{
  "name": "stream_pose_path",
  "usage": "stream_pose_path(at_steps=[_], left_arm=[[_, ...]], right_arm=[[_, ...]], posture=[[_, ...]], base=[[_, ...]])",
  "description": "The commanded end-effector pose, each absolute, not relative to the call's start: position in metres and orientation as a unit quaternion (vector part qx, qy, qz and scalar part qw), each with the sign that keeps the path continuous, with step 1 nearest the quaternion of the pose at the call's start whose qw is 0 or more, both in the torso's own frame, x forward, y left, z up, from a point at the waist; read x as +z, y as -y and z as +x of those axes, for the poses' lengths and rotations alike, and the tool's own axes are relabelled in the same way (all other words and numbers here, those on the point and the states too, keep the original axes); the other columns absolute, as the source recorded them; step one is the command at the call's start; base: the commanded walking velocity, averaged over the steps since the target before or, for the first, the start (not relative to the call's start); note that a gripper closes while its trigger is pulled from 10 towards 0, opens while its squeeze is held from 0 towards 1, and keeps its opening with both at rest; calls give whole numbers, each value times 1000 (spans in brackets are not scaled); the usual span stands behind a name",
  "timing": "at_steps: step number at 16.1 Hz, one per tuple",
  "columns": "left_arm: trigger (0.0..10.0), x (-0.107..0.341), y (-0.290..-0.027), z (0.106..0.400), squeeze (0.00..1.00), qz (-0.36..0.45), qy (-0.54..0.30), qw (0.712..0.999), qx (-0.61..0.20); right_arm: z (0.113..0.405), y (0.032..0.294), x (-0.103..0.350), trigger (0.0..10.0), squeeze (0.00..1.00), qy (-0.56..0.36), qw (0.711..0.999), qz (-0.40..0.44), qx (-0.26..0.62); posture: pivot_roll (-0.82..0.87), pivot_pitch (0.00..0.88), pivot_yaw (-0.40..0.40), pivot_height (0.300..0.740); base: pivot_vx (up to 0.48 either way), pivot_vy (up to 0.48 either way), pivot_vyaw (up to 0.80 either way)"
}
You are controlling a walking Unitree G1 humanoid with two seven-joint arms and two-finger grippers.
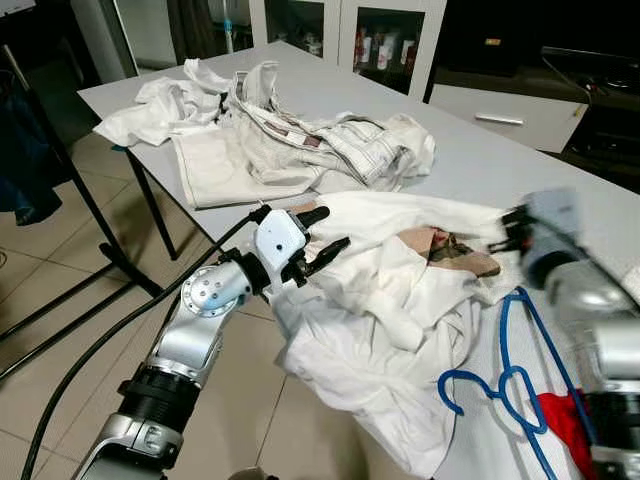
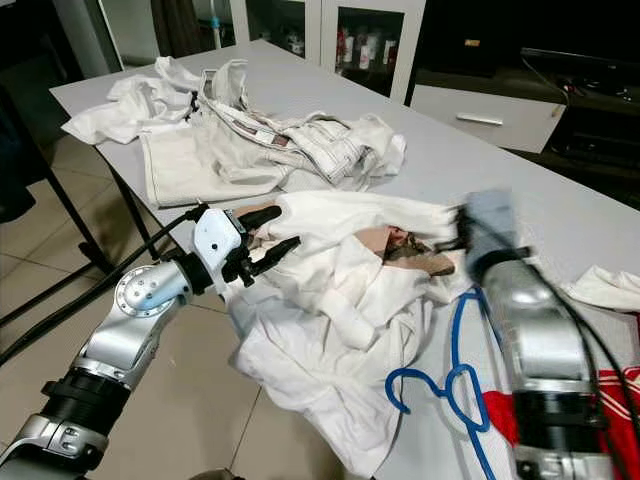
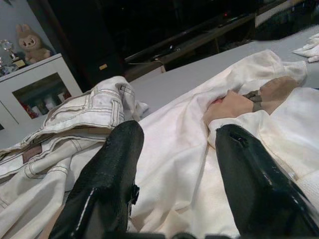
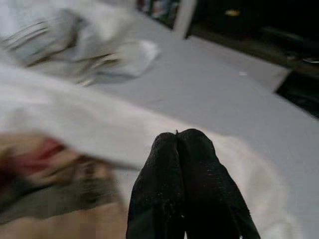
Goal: Hang hanger
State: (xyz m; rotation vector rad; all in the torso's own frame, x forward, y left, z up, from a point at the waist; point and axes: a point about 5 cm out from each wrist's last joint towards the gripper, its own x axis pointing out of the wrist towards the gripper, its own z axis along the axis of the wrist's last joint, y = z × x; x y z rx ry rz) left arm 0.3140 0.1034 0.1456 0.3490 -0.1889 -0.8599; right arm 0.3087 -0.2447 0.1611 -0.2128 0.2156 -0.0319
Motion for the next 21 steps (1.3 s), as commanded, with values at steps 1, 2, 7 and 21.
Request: stream_pose_path(at_steps=[1,2,7,21], left_arm=[[10000,146,-103,315,0,173,92,890,-412],[10000,146,-103,315,0,172,92,890,-412],[10000,147,-103,316,0,173,92,889,-414],[10000,146,-103,316,0,178,89,884,-423]], right_arm=[[312,253,170,0,0,-95,989,-104,-35],[311,246,172,0,0,-98,987,-124,16],[290,205,157,10000,1000,-119,970,-132,167],[261,162,116,10000,0,-186,920,-213,272]], posture=[[-4,0,6,723],[-3,0,7,723],[-7,0,12,723],[-8,0,24,723]], base=[[0,0,0],[0,0,0],[0,0,0],[0,0,0]])
